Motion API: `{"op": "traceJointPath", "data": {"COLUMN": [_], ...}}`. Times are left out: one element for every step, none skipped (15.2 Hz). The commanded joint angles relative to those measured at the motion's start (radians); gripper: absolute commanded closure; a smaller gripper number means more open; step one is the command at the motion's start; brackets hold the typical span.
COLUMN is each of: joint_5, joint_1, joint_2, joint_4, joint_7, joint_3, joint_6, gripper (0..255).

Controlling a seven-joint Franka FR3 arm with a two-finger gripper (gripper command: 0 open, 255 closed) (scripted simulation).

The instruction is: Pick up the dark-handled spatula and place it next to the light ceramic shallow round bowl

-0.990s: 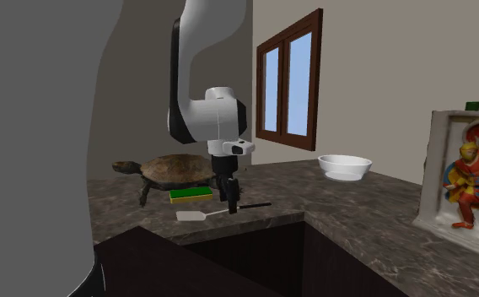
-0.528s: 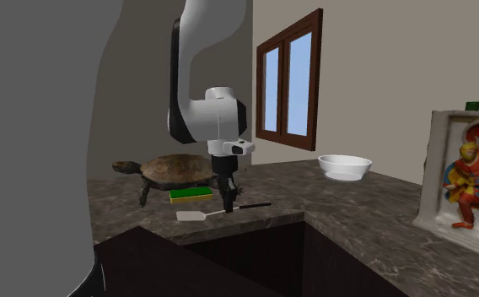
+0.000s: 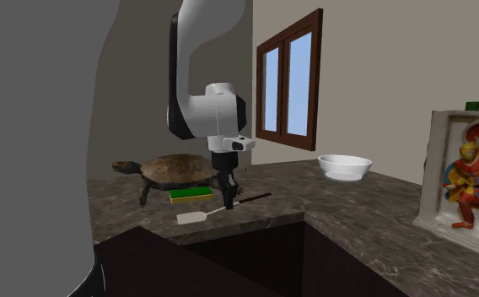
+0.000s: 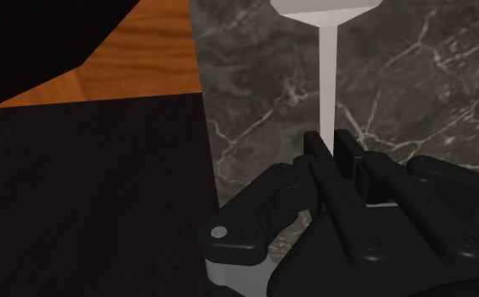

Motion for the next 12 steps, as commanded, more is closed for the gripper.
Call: {"op": "traceJointPath", "data": {"joint_5": [0.025,0.037,0.050,0.064,0.077,0.091,0.106,0.120,0.135,0.149,0.164,0.179], "joint_1": [-0.017,-0.025,-0.033,-0.041,-0.049,-0.056,-0.063,-0.070,-0.077,-0.083,-0.089,-0.094], "joint_2": [-0.030,-0.044,-0.058,-0.072,-0.086,-0.100,-0.114,-0.128,-0.142,-0.156,-0.170,-0.183], "joint_4": [-0.010,-0.014,-0.018,-0.021,-0.024,-0.027,-0.030,-0.032,-0.034,-0.036,-0.037,-0.039], "joint_7": [-0.019,-0.029,-0.039,-0.050,-0.060,-0.071,-0.082,-0.093,-0.104,-0.115,-0.127,-0.138], "joint_3": [0.022,0.033,0.044,0.054,0.065,0.075,0.085,0.094,0.103,0.112,0.121,0.129], "joint_6": [-0.019,-0.029,-0.039,-0.049,-0.059,-0.069,-0.080,-0.090,-0.101,-0.111,-0.122,-0.133], "gripper": [255,255,255,255,255,255,255,255,255,255,255,255]}}
